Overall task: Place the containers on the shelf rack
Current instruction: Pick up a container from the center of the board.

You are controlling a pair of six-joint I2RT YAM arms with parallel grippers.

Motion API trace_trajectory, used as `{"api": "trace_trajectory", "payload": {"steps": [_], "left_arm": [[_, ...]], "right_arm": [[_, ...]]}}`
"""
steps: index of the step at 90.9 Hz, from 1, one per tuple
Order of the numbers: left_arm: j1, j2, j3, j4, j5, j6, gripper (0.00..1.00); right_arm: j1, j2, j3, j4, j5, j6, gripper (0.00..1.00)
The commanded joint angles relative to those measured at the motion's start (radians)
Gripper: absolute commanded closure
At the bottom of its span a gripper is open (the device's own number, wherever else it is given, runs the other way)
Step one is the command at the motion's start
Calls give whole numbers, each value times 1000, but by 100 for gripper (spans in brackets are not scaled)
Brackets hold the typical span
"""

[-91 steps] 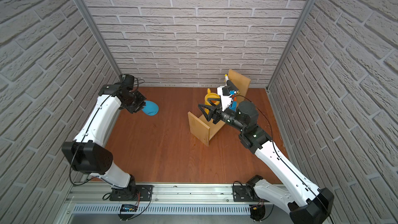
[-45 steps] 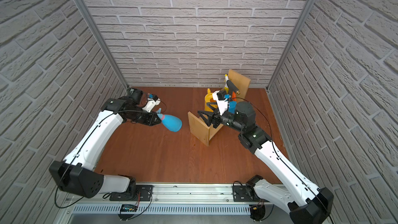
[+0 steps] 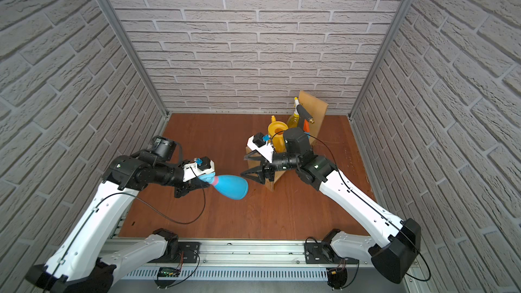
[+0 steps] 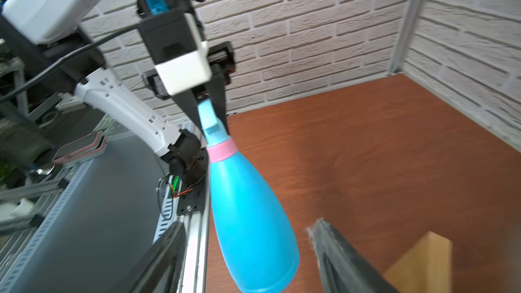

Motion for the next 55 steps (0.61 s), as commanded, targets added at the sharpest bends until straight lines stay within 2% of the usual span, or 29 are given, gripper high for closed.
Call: {"api": "trace_trajectory", "payload": {"steps": [1, 37, 55], "left_arm": [[-21, 35, 25, -26, 28, 52, 100], [-38, 63, 70, 16, 128, 35, 100], [-48, 81, 79, 36, 141, 28, 100]], "right_arm": [[53, 14, 27, 20, -34, -35, 24], [131, 42, -73, 392, 115, 227, 28], [171, 99, -39, 409, 133, 243, 29]]}}
